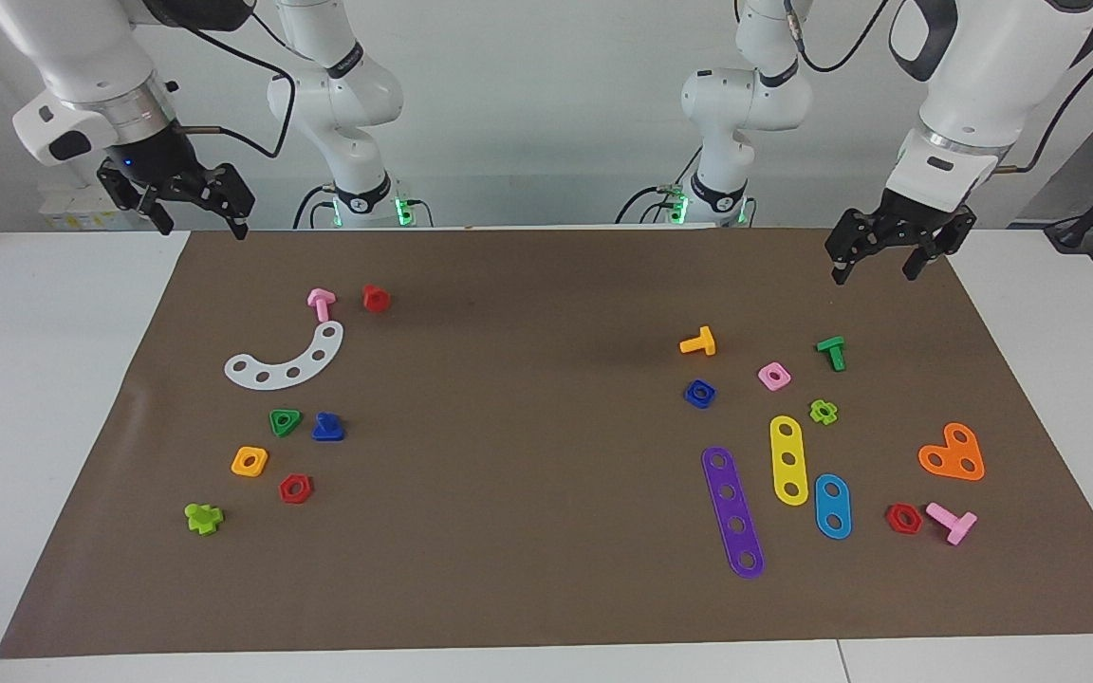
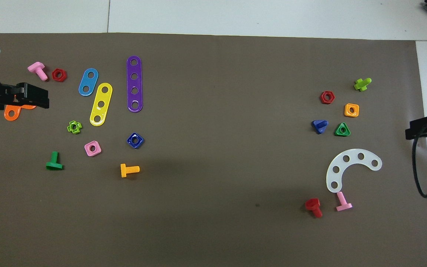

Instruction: Unscrew and place screws in storage area

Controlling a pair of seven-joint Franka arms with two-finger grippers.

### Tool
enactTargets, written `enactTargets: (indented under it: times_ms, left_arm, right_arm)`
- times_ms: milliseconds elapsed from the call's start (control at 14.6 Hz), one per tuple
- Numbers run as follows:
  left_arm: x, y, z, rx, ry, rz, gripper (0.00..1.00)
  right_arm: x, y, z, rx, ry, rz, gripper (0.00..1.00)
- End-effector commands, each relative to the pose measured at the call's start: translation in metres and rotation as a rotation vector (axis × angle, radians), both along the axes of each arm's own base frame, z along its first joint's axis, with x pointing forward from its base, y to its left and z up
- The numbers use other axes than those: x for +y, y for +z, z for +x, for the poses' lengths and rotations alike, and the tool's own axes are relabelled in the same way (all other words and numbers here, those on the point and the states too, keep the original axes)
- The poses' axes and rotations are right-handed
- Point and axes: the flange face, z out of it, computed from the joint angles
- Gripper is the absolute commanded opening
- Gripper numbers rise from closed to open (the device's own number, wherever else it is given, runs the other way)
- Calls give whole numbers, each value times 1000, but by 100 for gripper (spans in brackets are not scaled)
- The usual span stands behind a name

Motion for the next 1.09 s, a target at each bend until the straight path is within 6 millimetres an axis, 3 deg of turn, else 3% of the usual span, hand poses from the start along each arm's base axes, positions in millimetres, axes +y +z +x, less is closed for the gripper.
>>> enactTargets:
  times_ms: [0, 205, 1025]
  left_arm:
    - [3, 2, -8, -1, 11, 14, 100]
    - [4, 2, -7, -2, 12, 14, 100]
    - [4, 2, -7, -2, 12, 14, 100]
  right_arm:
    - [0, 0, -2, -8, 30, -14, 100]
    - [9, 0, -1, -7, 37, -17, 100]
    - [9, 0, -3, -41, 37, -7, 100]
